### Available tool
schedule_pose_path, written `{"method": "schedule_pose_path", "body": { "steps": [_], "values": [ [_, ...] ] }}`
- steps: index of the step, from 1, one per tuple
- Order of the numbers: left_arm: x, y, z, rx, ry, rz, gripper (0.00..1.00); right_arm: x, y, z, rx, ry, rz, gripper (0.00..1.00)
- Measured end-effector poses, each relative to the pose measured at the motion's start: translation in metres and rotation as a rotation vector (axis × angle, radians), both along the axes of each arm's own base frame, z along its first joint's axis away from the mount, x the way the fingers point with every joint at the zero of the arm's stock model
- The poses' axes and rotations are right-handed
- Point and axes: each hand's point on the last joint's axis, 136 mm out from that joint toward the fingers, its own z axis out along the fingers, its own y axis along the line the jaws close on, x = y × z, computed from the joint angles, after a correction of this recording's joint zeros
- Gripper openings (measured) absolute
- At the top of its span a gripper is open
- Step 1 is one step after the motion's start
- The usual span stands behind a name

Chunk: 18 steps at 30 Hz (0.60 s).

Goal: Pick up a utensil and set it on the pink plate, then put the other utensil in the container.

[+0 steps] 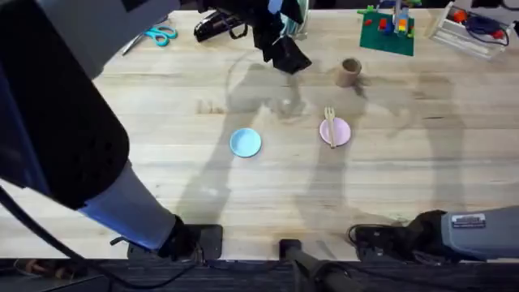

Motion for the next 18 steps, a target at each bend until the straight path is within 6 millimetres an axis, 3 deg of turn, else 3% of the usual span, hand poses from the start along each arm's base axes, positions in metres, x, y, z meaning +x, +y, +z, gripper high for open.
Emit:
{"method": "schedule_pose_path", "body": {
  "steps": [4, 9, 18],
  "values": [
    [0.0, 0.0, 0.0, 0.0, 0.0, 0.0, 0.993, 0.01, -0.002, -0.005, 0.067, -0.046, 0.058, 0.03],
    [0.0, 0.0, 0.0, 0.0, 0.0, 0.0, 0.993, 0.029, -0.02, -0.011, 0.147, -0.137, 0.094, 0.03],
    [0.0, 0.0, 0.0, 0.0, 0.0, 0.0, 0.993, 0.049, -0.039, -0.031, 0.166, -0.159, 0.082, 0.03]
  ]
}}
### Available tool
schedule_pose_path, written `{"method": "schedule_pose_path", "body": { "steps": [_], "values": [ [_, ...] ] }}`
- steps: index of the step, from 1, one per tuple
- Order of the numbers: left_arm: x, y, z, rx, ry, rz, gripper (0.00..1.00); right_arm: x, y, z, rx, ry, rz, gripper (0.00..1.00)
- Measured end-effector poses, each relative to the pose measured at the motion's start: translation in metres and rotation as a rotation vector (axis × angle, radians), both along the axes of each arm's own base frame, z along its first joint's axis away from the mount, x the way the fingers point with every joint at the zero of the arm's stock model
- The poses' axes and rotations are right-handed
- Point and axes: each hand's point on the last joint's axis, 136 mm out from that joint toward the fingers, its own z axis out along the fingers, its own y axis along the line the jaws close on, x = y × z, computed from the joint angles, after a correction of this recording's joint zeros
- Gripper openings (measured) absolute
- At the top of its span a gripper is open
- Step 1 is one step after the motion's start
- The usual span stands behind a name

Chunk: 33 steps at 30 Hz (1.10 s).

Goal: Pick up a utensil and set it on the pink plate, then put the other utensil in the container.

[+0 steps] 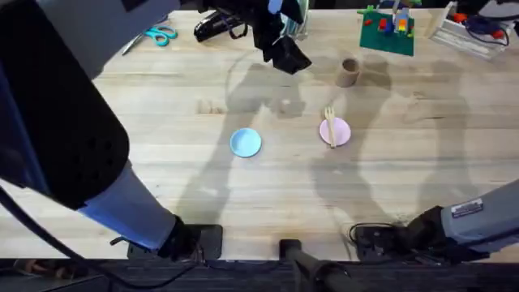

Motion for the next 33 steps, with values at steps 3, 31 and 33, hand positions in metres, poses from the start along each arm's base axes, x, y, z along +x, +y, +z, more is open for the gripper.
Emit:
{"method": "schedule_pose_path", "body": {
  "steps": [3, 31, 33],
  "values": [
    [0.0, 0.0, 0.0, 0.0, 0.0, 0.0, 0.993, 0.005, -0.002, -0.009, 0.007, 0.015, 0.001, 0.03],
    [0.0, 0.0, 0.0, 0.0, 0.0, 0.0, 0.993, 0.02, 0.022, -0.079, -0.058, -0.107, 0.072, 0.03],
    [0.0, 0.0, 0.0, 0.0, 0.0, 0.0, 0.993, 0.022, 0.021, -0.09, -0.053, -0.091, 0.072, 0.03]
  ]
}}
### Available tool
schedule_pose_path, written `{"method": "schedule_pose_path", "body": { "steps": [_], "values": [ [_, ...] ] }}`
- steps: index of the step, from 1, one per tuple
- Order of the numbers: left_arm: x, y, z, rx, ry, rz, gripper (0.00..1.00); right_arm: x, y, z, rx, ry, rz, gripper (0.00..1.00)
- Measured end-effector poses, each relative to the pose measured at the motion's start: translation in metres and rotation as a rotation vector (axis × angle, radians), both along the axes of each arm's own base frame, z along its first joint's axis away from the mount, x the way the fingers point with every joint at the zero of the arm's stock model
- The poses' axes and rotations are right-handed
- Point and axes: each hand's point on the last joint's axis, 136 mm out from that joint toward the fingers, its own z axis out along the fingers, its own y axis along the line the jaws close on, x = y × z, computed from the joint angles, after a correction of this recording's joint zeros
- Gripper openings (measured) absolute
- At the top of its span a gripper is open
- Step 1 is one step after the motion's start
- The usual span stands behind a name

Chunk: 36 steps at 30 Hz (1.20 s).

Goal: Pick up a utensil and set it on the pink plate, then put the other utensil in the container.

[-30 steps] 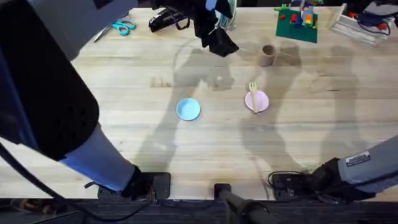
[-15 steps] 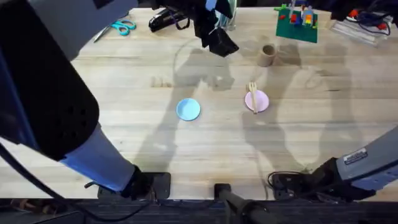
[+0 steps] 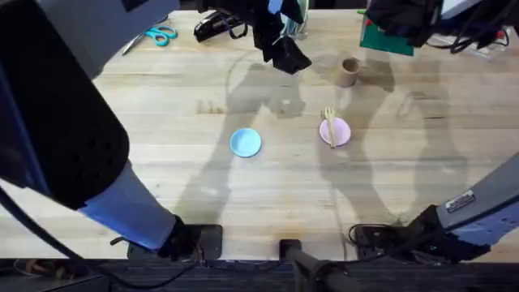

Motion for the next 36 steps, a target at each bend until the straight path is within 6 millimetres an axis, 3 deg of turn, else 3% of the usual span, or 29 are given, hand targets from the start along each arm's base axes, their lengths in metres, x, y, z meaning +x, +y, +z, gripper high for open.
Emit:
{"method": "schedule_pose_path", "body": {
  "steps": [10, 36],
  "values": [
    [0.0, 0.0, 0.0, 0.0, 0.0, 0.0, 0.993, 0.004, -0.001, -0.039, 0.022, 0.074, 0.0, 0.03],
    [0.0, 0.0, 0.0, 0.0, 0.0, 0.0, 0.994, 0.002, -0.001, -0.064, 0.024, 0.08, 0.0, 0.03]
  ]
}}
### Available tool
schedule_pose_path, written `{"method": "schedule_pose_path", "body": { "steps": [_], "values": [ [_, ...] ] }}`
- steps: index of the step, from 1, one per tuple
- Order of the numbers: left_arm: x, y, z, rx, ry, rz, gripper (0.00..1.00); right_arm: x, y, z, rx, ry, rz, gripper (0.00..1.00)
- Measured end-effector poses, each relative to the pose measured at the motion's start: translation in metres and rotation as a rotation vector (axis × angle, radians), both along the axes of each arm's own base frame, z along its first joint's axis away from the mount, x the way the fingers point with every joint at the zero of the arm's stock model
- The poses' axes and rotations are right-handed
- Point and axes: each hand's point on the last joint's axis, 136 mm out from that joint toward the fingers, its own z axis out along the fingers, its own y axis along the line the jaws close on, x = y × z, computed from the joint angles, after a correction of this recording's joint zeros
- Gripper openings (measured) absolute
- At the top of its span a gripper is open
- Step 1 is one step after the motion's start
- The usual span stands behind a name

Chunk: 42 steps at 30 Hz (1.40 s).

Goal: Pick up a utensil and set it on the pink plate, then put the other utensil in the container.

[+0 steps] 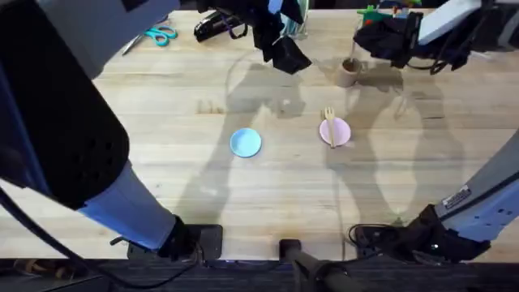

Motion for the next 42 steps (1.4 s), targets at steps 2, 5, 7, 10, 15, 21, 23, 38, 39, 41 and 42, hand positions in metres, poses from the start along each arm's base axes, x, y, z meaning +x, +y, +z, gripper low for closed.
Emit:
{"method": "schedule_pose_path", "body": {
  "steps": [2, 5, 7, 10, 15, 21, 23, 38, 39, 41, 42],
  "values": [
    [0.0, 0.0, 0.0, 0.0, 0.0, 0.0, 0.993, -0.004, 0.001, -0.006, 0.003, 0.01, 0.0, 0.03],
    [0.0, 0.0, 0.0, 0.0, 0.0, 0.0, 0.992, -0.01, 0.003, -0.014, 0.01, 0.033, 0.0, 0.03],
    [0.0, 0.0, 0.0, 0.0, 0.0, 0.0, 0.993, -0.012, 0.004, -0.017, 0.013, 0.045, 0.0, 0.03],
    [0.0, 0.0, 0.0, 0.0, 0.0, 0.0, 0.993, -0.014, 0.004, -0.02, 0.015, 0.05, 0.0, 0.03],
    [0.0, 0.0, 0.0, 0.0, 0.0, 0.0, 0.993, -0.012, 0.002, -0.02, 0.005, 0.018, -0.005, 0.03],
    [0.0, 0.0, 0.0, 0.0, 0.0, 0.0, 0.993, -0.014, -0.003, -0.023, 0.007, 0.027, -0.017, 0.03],
    [0.0, 0.0, 0.0, 0.0, 0.0, 0.0, 0.993, -0.013, -0.004, -0.023, 0.006, 0.027, -0.018, 0.03],
    [0.0, 0.0, 0.0, 0.0, 0.0, 0.0, 0.993, -0.021, -0.002, -0.037, -0.007, 0.016, -0.025, 0.03],
    [0.0, 0.0, 0.0, 0.0, 0.0, 0.0, 0.993, -0.021, -0.002, -0.038, -0.007, 0.018, -0.025, 0.03],
    [0.0, 0.0, 0.0, 0.0, 0.0, 0.0, 0.993, -0.022, -0.002, -0.039, -0.006, 0.02, -0.025, 0.03],
    [0.0, 0.0, 0.0, 0.0, 0.0, 0.0, 0.993, -0.022, -0.002, -0.038, -0.007, 0.019, -0.025, 0.03]
  ]
}}
